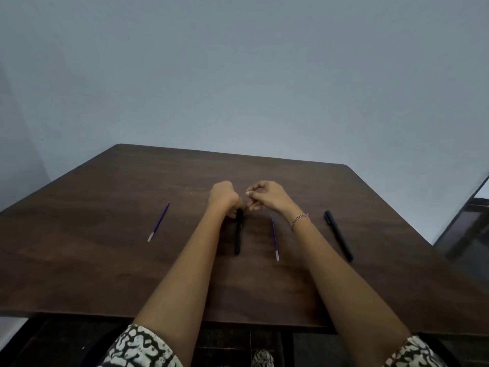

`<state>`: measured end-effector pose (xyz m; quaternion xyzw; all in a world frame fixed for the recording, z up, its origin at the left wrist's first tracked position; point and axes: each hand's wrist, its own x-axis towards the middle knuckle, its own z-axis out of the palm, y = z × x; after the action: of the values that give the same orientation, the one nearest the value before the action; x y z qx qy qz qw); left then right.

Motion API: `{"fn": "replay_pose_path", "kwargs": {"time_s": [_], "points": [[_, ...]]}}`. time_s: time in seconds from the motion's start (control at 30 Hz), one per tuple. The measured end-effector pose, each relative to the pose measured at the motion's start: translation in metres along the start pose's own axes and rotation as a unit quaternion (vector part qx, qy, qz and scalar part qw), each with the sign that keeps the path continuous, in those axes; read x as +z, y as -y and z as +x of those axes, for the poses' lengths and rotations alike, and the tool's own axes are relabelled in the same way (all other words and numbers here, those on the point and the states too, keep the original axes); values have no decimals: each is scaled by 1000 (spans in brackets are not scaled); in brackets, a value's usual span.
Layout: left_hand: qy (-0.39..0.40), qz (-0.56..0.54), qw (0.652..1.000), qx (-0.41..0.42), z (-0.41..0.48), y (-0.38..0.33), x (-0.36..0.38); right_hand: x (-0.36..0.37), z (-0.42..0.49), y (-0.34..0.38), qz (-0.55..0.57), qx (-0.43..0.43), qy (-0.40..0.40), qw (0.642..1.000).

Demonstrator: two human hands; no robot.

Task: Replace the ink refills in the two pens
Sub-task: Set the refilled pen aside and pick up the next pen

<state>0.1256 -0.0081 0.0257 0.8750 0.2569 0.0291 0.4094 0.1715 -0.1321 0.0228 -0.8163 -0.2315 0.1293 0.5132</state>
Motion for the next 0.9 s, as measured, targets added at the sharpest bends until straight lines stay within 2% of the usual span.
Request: {"fn": "replay_pose_path", "kwargs": {"time_s": [0.17,0.33,0.53,0.7,0.8,0.9], "points": [[12,-128,991,-32,22,4,0,-2,7,-3,101,8,-14,995],[2,-249,969,-11,35,7,0,-4,9,-11,143,11,-19,989],[-12,-413,910,39,34,5,-5,4,12,-6,171,26,9,985],[-41,-466,881,74,28,5,-6,8,8,-4,178,38,87,979],[-41,-491,866,89,27,6,-5,9,4,-4,177,35,100,978],[-39,-458,881,110,27,6,-3,6,3,-4,174,22,99,980]]}}
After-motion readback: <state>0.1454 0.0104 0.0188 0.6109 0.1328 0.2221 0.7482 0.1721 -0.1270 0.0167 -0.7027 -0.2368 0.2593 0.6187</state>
